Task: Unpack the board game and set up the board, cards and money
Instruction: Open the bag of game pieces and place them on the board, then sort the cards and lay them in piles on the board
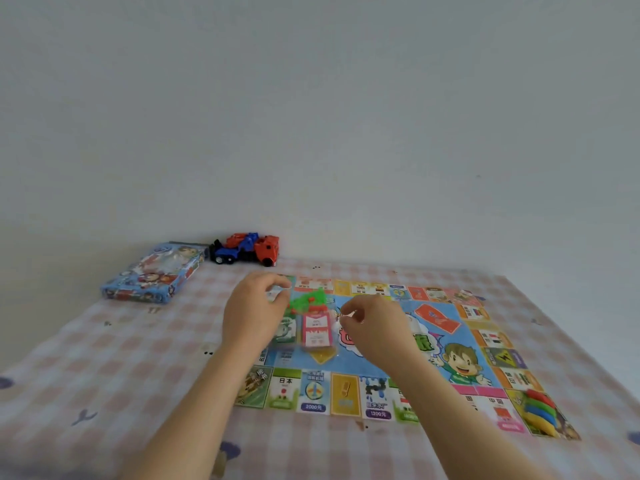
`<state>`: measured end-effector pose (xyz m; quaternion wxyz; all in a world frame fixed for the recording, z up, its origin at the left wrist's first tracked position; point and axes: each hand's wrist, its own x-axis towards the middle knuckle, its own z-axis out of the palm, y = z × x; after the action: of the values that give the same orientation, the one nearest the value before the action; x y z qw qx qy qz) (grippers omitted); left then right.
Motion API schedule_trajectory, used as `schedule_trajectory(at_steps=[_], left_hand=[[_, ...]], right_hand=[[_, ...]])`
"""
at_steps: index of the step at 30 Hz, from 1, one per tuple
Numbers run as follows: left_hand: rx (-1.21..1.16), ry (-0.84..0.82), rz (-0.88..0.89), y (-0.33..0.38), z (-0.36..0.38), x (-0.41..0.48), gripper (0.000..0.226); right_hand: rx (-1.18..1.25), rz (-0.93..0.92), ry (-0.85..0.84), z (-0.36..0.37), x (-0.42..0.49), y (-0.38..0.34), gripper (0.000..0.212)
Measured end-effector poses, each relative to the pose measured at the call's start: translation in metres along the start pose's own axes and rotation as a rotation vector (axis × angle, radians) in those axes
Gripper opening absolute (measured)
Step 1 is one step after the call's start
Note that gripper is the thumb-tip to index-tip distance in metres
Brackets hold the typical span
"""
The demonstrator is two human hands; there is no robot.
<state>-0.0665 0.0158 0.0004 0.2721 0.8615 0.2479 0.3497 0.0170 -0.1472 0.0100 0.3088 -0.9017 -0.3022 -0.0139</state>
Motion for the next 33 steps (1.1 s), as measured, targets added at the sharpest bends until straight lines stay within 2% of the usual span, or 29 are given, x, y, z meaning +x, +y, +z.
schedule_trajectory(at_steps=[5,12,17,24,26,29,33], left_hand=[[-0.078,0.008,-0.058,-0.024,0.004,0.008,0.015],[-0.151,0.01,-0.092,-0.038,0.012,0.012,0.02],[-0.208,-0.039,-0.123,-0.036,0.016,0.01,0.03],[-0.545,-0.109,-0.353,-0.031,0.011,0.013,0.049],[-0.685,-0.178,-0.457,-0.029,0.01,0.014,0.051],[-0.955,-0.356,-0.603,-0.021,0.007,0.014,0.04],[-1.063,-0.581,-0.656,-0.014,0.003,0.01,0.028]], right_hand=[[-0.028,0.029,-0.019,0.022,0.016,-0.013,0.038],[0.013,0.066,-0.04,0.032,0.028,-0.01,0.042],[0.112,0.042,0.068,0.038,0.022,-0.007,0.038],[0.285,-0.015,0.193,0.04,0.018,0.002,0.027],[0.304,-0.042,0.236,0.042,0.019,0.004,0.024],[0.308,-0.081,0.28,0.044,0.02,0.005,0.021],[0.342,-0.115,0.283,0.047,0.02,0.005,0.017]])
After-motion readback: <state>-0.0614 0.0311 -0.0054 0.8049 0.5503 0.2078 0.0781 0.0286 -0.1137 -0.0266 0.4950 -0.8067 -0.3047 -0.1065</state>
